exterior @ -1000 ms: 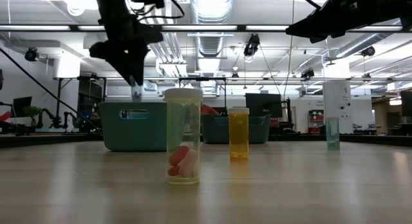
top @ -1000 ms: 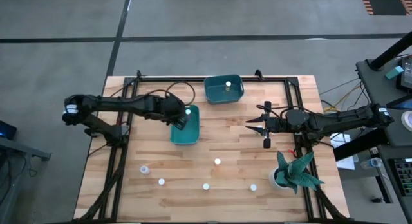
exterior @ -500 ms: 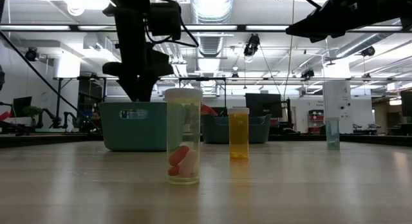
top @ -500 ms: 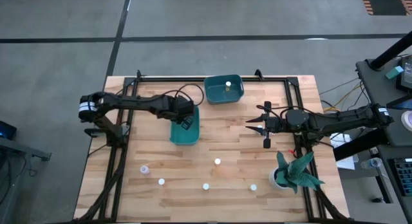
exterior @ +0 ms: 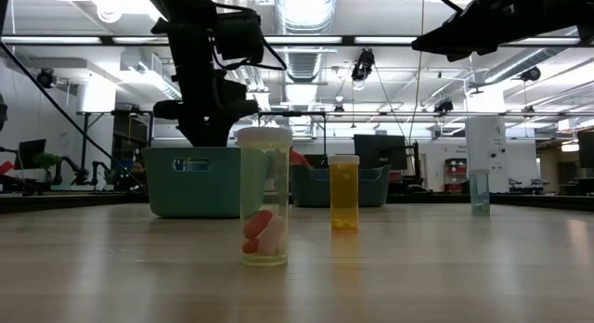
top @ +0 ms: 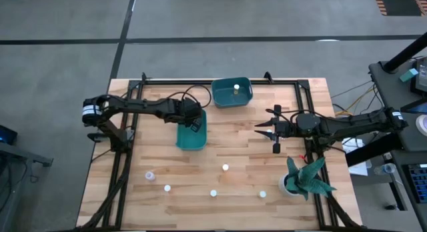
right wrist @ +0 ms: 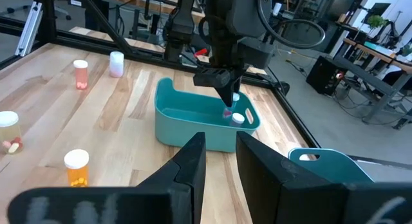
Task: Pick and place medicine bottles into bin by pill shape (circle, oval)
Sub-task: Put the left blue capsule pill bottle into the green bin
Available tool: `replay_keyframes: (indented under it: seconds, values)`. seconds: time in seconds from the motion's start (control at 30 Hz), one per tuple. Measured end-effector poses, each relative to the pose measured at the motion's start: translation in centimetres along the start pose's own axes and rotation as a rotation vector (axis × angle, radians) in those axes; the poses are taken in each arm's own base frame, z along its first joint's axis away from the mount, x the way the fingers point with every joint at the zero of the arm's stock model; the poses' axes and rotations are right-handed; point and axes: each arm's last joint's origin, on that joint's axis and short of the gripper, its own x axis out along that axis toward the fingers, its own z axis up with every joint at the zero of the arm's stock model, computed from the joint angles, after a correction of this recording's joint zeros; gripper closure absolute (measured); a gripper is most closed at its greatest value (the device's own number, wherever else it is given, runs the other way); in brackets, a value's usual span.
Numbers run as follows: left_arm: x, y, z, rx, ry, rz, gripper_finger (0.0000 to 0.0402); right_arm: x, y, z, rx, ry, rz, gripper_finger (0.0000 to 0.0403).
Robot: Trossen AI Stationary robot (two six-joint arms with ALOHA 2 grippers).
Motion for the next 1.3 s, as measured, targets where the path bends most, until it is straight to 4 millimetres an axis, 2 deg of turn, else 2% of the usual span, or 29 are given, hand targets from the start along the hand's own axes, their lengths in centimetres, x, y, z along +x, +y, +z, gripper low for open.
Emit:
replay_keyframes:
  seconds: [0.8,1.03,1.3]
  values:
    - [1.6,0.2,-1.1,-0.011,-0.032,0.002,0.0311,0.0,0.0,0.0,0.002,0.000,0.000,0.0326]
    - [2.7,-0.1,-1.4,-0.008,-0.010,0.020,0.0310,0.0,0.0,0.0,0.002,0.001,0.000,0.0326]
    - [3.0,-0.3,-1.5,-0.021,-0.004,0.024,0.0270,0.0,0.0,0.0,0.001,0.004,0.001,0.0326]
